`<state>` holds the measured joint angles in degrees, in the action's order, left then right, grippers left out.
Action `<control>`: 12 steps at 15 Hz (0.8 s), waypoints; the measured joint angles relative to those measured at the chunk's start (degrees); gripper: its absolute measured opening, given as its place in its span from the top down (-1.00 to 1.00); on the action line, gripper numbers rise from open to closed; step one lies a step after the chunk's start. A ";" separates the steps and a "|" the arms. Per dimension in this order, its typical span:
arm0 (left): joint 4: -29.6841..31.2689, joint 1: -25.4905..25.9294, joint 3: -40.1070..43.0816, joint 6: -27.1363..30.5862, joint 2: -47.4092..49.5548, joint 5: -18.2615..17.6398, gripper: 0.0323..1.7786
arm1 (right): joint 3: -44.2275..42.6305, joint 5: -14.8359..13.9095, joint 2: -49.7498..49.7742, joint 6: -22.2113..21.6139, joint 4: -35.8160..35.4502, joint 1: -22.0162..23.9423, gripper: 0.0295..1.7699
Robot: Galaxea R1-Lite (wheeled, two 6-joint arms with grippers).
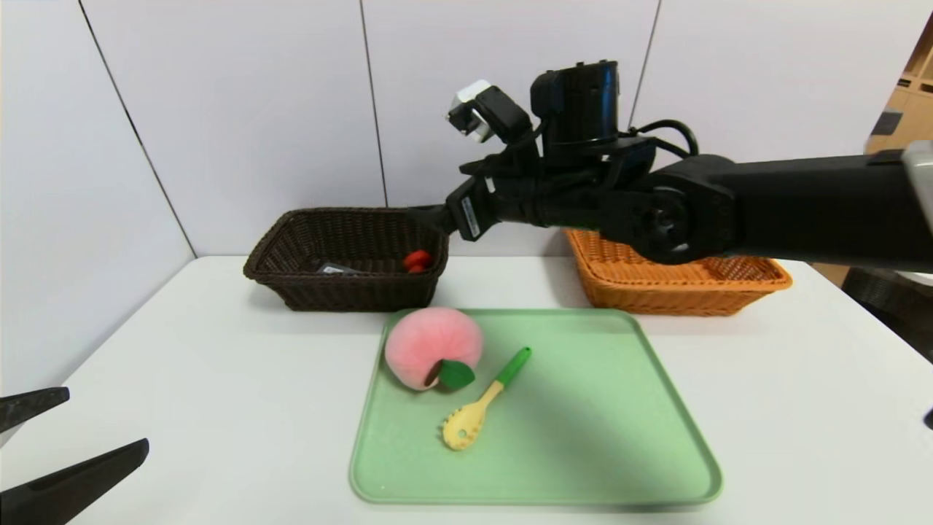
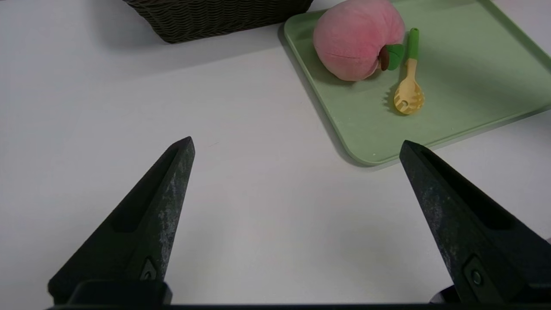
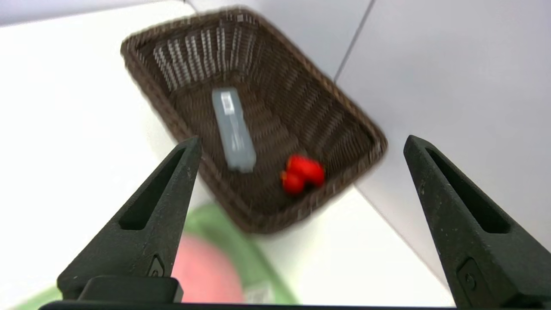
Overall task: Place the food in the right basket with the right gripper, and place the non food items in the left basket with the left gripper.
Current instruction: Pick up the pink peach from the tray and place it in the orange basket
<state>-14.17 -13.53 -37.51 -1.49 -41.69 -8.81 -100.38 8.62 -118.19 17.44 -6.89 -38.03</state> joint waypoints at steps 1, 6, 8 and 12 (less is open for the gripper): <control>0.00 0.00 0.00 -0.05 0.05 -0.02 -0.90 | 3.55 -0.88 3.00 0.11 1.35 -0.06 -0.84; 0.02 -0.09 0.11 -0.02 0.62 -0.11 -0.90 | 24.50 -6.19 19.02 -0.48 4.44 -0.27 -0.88; 0.02 -0.09 0.20 0.11 1.10 -0.13 -0.90 | 31.70 -7.72 25.00 -2.01 4.44 -0.02 -0.89; -0.05 -0.09 0.85 0.01 2.85 -0.22 -0.90 | 43.57 -12.41 35.28 -4.33 4.17 0.89 -0.91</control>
<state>-14.21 -13.62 -36.66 -1.48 -38.84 -9.03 -56.81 -3.79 -82.91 13.12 -2.72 -37.14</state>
